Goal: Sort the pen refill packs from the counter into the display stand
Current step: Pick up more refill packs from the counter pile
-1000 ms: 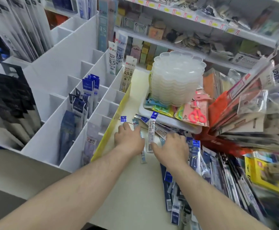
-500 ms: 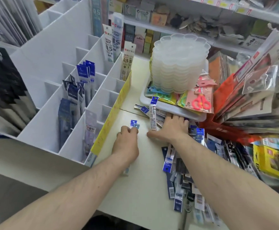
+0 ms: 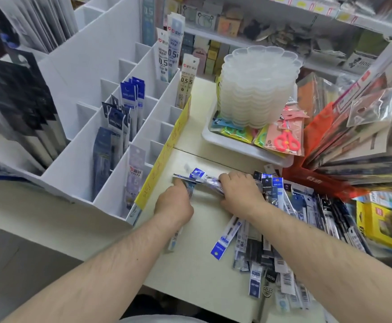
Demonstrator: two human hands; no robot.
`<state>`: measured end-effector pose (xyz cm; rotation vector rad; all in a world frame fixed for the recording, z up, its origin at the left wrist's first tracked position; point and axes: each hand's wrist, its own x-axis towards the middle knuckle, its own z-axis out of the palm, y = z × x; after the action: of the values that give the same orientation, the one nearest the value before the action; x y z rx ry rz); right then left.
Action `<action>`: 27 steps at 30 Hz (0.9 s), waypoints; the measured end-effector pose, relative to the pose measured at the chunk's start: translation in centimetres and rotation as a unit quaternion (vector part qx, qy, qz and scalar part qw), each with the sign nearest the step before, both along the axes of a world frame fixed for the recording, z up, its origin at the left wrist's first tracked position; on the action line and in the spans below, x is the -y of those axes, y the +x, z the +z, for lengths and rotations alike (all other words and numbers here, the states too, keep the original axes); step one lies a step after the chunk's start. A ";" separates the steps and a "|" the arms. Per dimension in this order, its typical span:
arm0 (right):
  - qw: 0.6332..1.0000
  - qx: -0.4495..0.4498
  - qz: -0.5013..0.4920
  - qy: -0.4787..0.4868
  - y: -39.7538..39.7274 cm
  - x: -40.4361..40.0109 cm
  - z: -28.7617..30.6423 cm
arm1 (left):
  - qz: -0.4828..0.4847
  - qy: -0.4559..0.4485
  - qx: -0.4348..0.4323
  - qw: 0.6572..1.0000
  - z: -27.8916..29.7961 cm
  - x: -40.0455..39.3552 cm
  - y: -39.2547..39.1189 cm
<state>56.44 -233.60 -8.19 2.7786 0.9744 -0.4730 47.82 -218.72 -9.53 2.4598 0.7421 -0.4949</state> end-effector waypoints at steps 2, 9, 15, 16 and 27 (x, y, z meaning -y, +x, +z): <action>1.000 -0.014 -0.003 0.002 -0.1 0.0 0.3 | 0.003 -0.013 0.001 1.000 0.1 -0.2 -0.1; 0.966 -0.100 -0.147 0.185 1.6 0.8 1.9 | 0.045 -0.119 0.000 0.992 0.9 -1.3 0.1; 0.834 -0.135 -0.246 0.475 3.1 0.7 4.8 | 0.133 -0.336 0.081 0.929 2.5 -1.0 0.0; 0.827 -0.118 -0.241 0.494 3.3 0.5 5.1 | 0.143 -0.362 0.090 0.917 2.7 -0.9 0.2; 0.644 -0.192 -0.362 0.646 2.1 -0.2 8.7 | 0.152 -0.389 0.259 0.871 3.9 -1.2 1.1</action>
<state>58.55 -233.43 0.49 4.5657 -0.0587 -0.6102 48.96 -217.52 -5.66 1.5628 0.5352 0.0199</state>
